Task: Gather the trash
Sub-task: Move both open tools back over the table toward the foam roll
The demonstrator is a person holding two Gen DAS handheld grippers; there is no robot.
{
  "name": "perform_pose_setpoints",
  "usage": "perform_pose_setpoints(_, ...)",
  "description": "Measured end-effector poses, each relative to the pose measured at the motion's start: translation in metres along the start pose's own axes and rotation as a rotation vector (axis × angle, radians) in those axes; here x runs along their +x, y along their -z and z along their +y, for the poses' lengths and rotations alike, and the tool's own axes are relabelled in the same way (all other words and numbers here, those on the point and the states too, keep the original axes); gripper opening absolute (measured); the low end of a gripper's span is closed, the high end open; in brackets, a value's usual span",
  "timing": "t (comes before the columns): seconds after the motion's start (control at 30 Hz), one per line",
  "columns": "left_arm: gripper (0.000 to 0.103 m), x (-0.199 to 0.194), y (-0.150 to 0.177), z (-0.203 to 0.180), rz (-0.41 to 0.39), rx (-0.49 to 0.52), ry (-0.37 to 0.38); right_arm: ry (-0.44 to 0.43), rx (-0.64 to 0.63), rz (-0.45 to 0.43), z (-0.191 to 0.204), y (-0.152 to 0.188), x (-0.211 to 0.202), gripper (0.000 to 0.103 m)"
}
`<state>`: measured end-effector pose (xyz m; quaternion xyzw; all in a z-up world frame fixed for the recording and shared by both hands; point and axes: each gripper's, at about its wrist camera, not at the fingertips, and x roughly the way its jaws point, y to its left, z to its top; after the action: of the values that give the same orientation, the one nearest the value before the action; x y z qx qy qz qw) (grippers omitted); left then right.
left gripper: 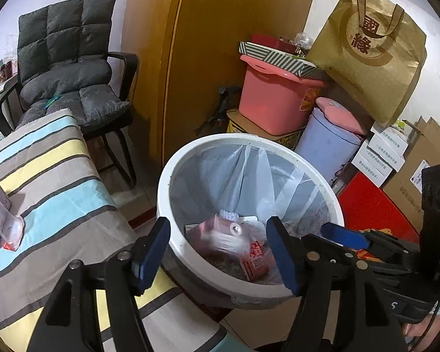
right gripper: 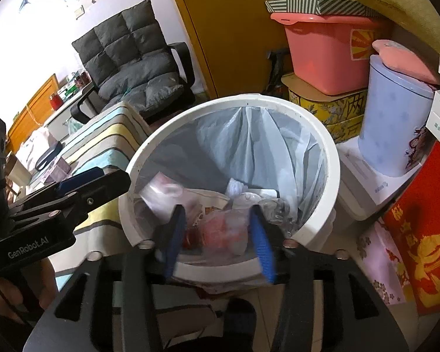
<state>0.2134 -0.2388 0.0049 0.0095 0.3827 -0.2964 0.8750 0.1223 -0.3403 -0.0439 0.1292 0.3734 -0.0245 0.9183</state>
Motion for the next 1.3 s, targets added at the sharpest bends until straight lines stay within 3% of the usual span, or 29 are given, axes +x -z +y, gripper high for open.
perform_pose_setpoints(0.43, 0.07, -0.037, 0.017, 0.018, -0.032, -0.041, -0.073, -0.038, -0.041, -0.012, 0.021, 0.004, -0.013, 0.05)
perform_pose_setpoints(1.3, 0.069, -0.129, 0.077, 0.077, -0.099, -0.162, -0.215, -0.179, -0.238, -0.014, 0.111, 0.023, -0.029, 0.05)
